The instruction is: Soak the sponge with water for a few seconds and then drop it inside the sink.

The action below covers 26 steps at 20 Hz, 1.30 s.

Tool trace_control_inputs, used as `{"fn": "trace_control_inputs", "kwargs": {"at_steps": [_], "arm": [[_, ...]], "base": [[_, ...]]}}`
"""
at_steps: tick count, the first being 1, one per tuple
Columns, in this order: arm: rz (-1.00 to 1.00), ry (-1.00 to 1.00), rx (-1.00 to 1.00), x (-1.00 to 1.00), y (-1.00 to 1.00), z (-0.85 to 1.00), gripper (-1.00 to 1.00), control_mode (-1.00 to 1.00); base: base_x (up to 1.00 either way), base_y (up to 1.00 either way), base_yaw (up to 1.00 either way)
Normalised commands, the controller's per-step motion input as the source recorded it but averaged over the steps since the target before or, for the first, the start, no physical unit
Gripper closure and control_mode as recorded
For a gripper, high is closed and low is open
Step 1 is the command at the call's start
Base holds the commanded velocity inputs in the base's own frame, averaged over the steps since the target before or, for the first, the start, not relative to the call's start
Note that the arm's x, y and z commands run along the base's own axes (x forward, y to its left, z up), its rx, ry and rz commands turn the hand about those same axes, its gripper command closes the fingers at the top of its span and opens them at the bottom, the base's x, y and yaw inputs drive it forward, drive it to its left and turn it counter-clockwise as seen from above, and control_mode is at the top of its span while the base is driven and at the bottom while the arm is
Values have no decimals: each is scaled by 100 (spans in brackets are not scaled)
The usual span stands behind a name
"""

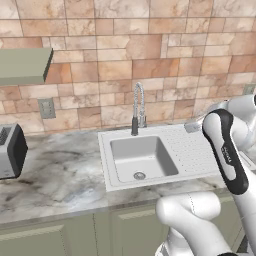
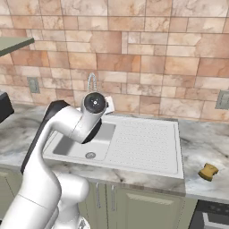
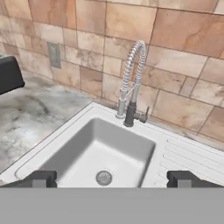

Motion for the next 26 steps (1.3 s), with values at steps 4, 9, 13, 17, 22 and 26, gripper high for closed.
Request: {"fn": "trace_control_inputs", "kwargs": {"at_steps": [4, 9, 13, 17, 22, 26], "arm": [[0, -1, 12, 12, 0, 0, -100, -100], [0, -4, 14, 17, 0, 0, -100, -100], [0, -6, 11, 19, 0, -3, -100, -100], [0, -10, 5, 14, -1, -13, -100, -100], [0, -11, 1, 10, 0, -12, -100, -100], [0, -12, 0, 18, 0, -7, -100, -100]], "base": [[0, 0, 0], [0, 0, 0], [0, 0, 0], [0, 0, 0], [0, 0, 0], [0, 0, 0]]}}
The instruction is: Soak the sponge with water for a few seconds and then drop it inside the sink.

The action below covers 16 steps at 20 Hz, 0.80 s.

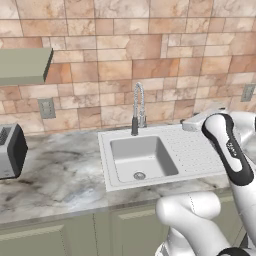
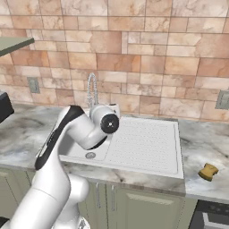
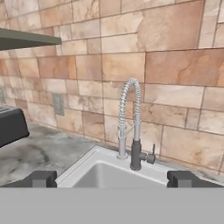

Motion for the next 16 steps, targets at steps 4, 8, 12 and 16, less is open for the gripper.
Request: {"fn": "trace_control_inputs", "kwargs": {"at_steps": [4, 8, 12, 16], "arm": [[0, -11, 0, 5, 0, 0, -100, -100], [0, -11, 0, 10, 0, -4, -100, -100], [0, -9, 0, 14, 0, -6, -100, -100], [0, -5, 1, 1, 8, 0, -100, -100]], "base": [[0, 0, 0], [0, 0, 0], [0, 0, 0], [0, 0, 0]]}}
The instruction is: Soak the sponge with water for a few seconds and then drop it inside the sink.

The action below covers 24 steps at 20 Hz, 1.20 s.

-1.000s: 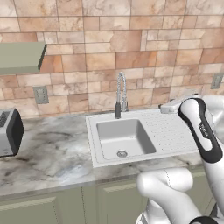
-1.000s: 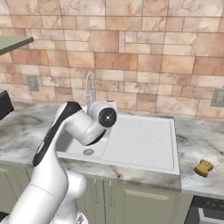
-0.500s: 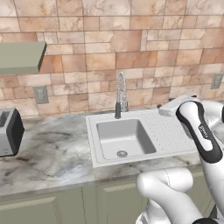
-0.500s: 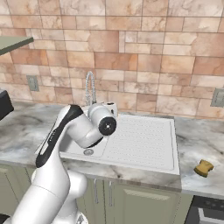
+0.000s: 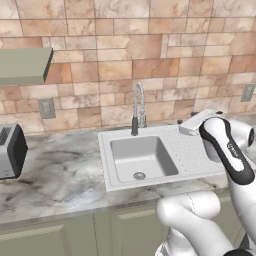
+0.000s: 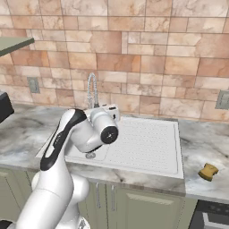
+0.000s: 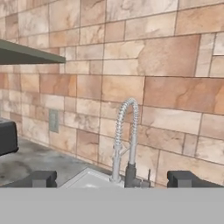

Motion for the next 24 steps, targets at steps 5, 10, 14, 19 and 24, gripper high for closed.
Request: {"fn": "trace_control_inputs", "kwargs": {"at_steps": [5, 10, 14, 19, 24], "arm": [[3, 0, 11, 0, 3, -7, -100, -100], [4, 0, 13, 2, -4, -14, -100, -100], [4, 0, 6, 0, -5, -4, -100, -100], [8, 0, 0, 1, 2, 0, -100, -100], [6, 0, 0, 0, 11, 0, -100, -100]], "base": [[0, 0, 0], [0, 0, 0], [0, 0, 0], [0, 0, 0], [0, 0, 0]]}}
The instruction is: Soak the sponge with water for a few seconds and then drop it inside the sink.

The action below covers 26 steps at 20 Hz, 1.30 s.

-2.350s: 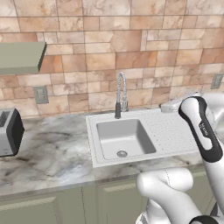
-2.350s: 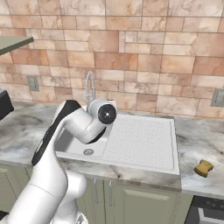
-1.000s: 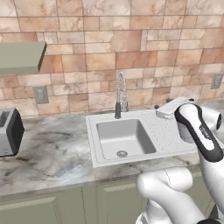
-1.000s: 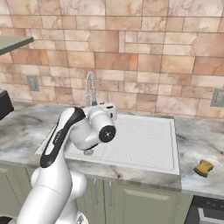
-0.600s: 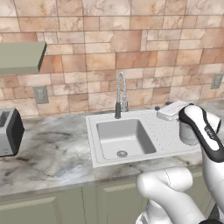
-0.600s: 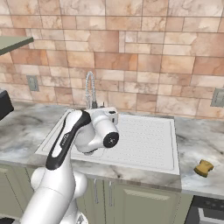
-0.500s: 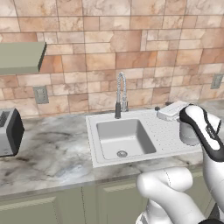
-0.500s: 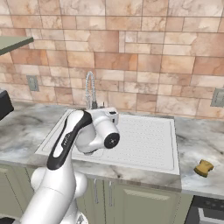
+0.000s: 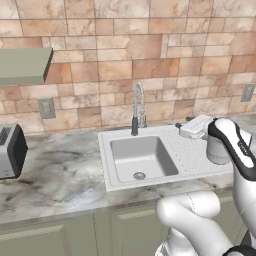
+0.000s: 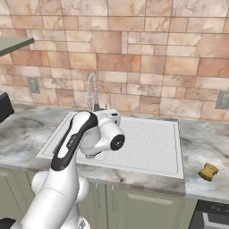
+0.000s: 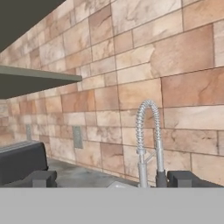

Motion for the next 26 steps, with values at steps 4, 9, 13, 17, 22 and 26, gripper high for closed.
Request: {"fn": "trace_control_inputs", "kwargs": {"at_steps": [4, 9, 13, 17, 22, 26], "arm": [[4, 0, 0, 0, 1, 0, -100, -100], [1, 0, 0, 0, 0, 0, -100, -100], [0, 0, 0, 0, 0, -1, -100, -100], [0, 2, 0, 0, 0, -2, -100, -100], [0, 6, 0, 0, 0, -7, -100, -100], [0, 11, 0, 0, 0, -9, -100, -100]], "base": [[0, 0, 0], [0, 0, 0], [0, 0, 0], [0, 0, 0], [0, 0, 0], [0, 0, 0]]}}
